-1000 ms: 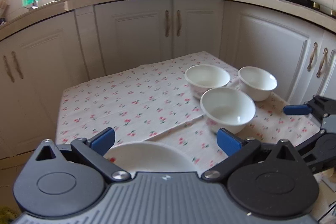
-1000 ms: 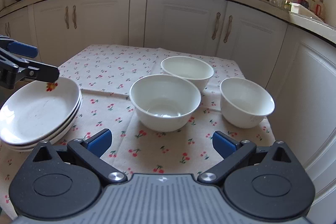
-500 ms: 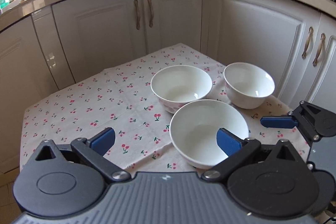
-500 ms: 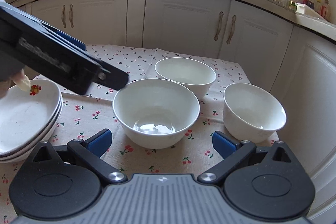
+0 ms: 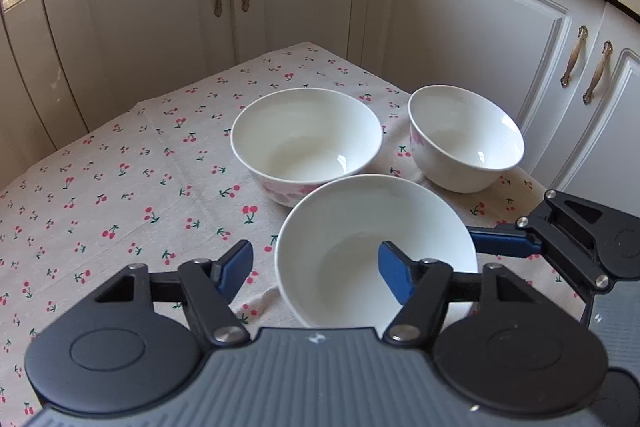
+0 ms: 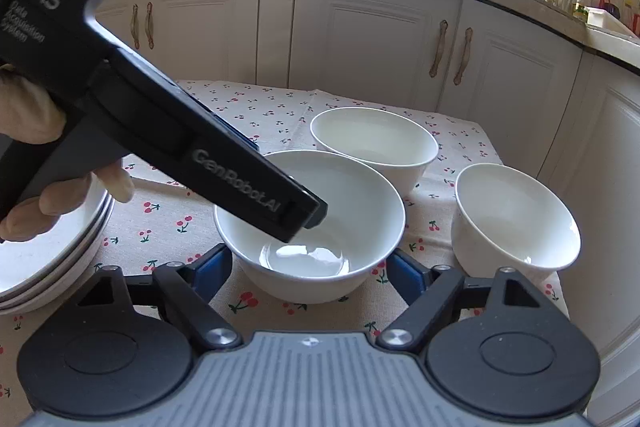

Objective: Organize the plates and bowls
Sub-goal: 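Close the left tool on the rim of the white bowl, then lift the white bowl with the left tool and carry it toward another bowl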

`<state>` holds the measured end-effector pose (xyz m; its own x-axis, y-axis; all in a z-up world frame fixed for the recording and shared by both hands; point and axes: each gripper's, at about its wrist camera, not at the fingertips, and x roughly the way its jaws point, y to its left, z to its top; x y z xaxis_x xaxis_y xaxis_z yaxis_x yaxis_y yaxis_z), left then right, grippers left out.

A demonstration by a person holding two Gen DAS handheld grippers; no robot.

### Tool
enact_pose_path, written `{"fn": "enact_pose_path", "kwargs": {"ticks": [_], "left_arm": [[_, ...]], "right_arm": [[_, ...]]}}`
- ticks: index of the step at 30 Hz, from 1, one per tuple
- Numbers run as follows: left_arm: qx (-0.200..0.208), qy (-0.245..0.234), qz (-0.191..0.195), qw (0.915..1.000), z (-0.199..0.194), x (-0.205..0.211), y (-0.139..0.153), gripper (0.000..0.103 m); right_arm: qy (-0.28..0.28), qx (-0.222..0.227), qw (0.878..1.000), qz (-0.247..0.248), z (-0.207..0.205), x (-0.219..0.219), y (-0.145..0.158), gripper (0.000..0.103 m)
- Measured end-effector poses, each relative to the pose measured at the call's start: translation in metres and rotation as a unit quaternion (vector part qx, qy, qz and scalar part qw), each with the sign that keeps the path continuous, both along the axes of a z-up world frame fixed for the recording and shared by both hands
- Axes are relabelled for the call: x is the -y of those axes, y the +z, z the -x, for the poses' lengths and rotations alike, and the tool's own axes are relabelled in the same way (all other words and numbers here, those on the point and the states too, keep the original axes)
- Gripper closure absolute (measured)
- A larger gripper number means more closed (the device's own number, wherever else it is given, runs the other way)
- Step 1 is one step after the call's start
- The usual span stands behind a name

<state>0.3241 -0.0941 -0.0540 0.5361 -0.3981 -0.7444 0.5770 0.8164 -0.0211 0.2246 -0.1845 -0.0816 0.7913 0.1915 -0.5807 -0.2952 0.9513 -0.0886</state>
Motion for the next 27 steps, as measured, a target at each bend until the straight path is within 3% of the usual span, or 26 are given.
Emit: {"fn": "enact_pose_path", "kwargs": {"ticks": [16, 27], "left_arm": [[-0.01, -0.028, -0.001, 0.9996, 0.001, 0.008, 0.0, 0.041], [0.002, -0.028, 0.001, 0.9996, 0.037, 0.006, 0.016, 0.041]], "right_arm": [[0.006, -0.003, 1.0, 0.002, -0.002, 0.0, 0.002, 0.016], [0.028, -0.003, 1.0, 0.004, 0.021, 0.003, 0.018, 0.016]]}}
